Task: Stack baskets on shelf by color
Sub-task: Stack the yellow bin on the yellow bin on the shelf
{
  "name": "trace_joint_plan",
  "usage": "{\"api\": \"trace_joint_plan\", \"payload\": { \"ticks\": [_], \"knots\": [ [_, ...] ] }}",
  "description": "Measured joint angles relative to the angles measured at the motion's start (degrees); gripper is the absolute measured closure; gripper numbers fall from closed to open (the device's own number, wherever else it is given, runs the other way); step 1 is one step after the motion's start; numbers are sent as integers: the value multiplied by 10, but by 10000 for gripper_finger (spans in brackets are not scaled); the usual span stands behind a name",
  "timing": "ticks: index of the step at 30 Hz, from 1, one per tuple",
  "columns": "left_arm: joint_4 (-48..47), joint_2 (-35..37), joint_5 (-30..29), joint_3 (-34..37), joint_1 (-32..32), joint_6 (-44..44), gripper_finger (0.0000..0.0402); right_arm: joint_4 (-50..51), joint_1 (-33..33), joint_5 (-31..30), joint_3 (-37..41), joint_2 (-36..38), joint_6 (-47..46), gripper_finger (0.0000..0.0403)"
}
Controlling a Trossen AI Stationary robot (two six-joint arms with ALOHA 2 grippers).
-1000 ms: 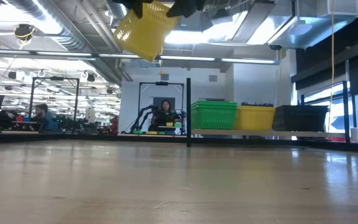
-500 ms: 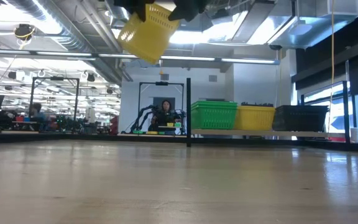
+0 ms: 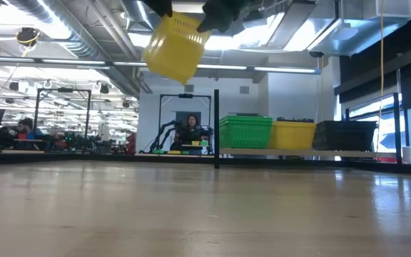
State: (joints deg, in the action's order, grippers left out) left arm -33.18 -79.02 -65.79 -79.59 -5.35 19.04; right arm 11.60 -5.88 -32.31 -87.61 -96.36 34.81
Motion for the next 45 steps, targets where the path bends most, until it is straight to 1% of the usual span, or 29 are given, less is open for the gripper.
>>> {"api": "trace_joint_plan", "payload": {
  "ticks": [8,13,18,20,22,24,25,27,30,33,38,43,45],
  "knots": [
    [0,6,-2,-1,-68,-1,322,13,-10,-8,0,4,-2,403],
    [-1,9,-22,-15,-114,-5,321,71,-19,-6,0,24,-14,403],
    [-8,12,-50,-36,-140,-40,321,159,-27,-1,0,61,-25,403],
    [-8,12,-51,-45,-143,-45,321,204,-35,38,0,83,-34,403],
    [-10,18,-41,-50,-144,-46,321,242,-48,96,0,105,-48,403],
    [-13,27,-15,-51,-141,-46,321,290,-70,158,0,129,-56,403],
    [-18,32,5,-51,-138,-46,321,308,-80,174,0,139,-58,403],
    [-30,43,47,-51,-127,-46,321,340,-102,188,0,158,-53,403],
    [-37,52,91,-51,-108,-46,321,372,-141,197,0,179,-8,403],
    [-33,61,106,-52,-95,-46,321,377,-192,233,0,188,33,403],
    [-39,71,122,-51,-70,-46,321,411,-284,290,0,173,95,403],
    [-43,70,145,-51,-50,-46,321,442,-364,390,0,150,128,403],
    [-43,70,152,-51,-46,-45,321,446,-386,403,0,140,153,403]
  ]
}}
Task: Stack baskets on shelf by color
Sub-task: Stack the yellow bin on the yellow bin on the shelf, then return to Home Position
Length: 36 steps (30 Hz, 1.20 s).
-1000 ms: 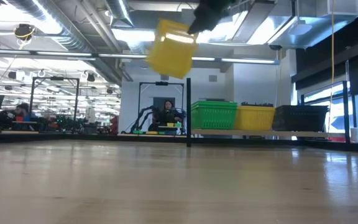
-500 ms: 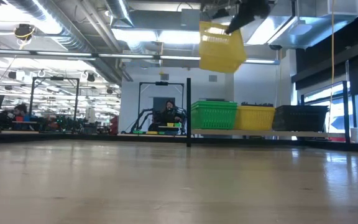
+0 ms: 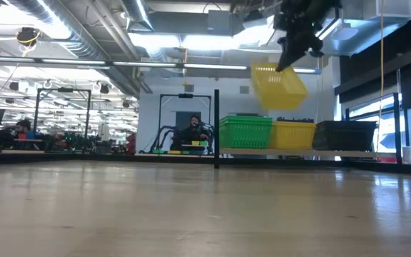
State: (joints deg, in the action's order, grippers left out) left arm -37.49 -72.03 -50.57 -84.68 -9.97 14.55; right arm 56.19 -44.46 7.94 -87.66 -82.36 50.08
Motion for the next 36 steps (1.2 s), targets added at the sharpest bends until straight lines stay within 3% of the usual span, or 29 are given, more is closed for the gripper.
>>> {"api": "trace_joint_plan", "payload": {
  "ticks": [9,23,36],
  "knots": [
    [2,0,8,0,8,3,321,17,-51,26,0,-44,100,403],
    [2,0,7,0,8,4,321,20,-54,54,0,-89,104,400],
    [2,0,6,0,7,4,321,24,-52,7,0,-89,94,336]
  ]
}}
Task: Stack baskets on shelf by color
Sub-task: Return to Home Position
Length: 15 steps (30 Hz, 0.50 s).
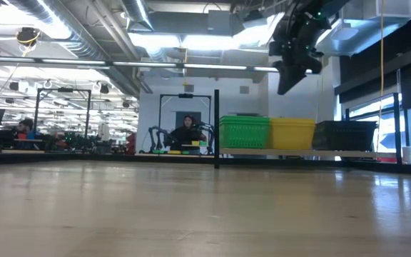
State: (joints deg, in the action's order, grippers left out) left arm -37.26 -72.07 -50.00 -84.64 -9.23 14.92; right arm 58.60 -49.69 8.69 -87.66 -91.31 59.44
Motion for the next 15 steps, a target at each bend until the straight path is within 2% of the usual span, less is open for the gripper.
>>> {"api": "trace_joint_plan", "payload": {
  "ticks": [6,9,12,15],
  "knots": [
    [-2,0,0,0,0,0,321,-4,10,-1,0,2,-11,325],
    [-16,0,0,0,0,0,321,-4,25,-25,0,16,-55,328],
    [-34,0,0,0,0,-1,321,0,48,-47,0,39,-102,350],
    [-54,0,0,0,-10,-4,321,8,72,-45,0,74,-145,390]
  ]
}}
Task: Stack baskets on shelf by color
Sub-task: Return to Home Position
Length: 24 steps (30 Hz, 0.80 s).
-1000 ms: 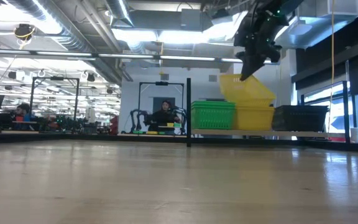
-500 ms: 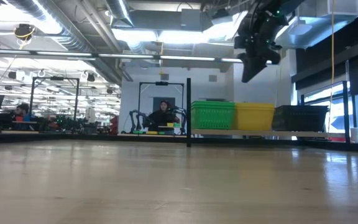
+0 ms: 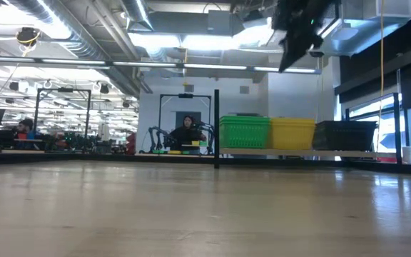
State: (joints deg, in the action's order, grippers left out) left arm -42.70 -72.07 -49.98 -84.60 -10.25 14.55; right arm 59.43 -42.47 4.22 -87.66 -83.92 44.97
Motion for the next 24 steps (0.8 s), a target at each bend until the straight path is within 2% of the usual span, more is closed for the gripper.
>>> {"api": "trace_joint_plan", "payload": {
  "ticks": [7,12,16,21,24],
  "knots": [
    [-61,0,12,0,-9,-28,328,4,77,8,0,98,-128,400],
    [-107,5,16,0,-10,-25,383,5,143,15,0,163,-218,401],
    [-171,33,16,0,-16,13,397,5,195,15,0,211,-268,401],
    [-235,83,72,0,-29,47,401,5,252,15,0,276,-300,402],
    [-239,124,95,6,-46,59,401,5,278,16,0,310,-324,402]
  ]
}}
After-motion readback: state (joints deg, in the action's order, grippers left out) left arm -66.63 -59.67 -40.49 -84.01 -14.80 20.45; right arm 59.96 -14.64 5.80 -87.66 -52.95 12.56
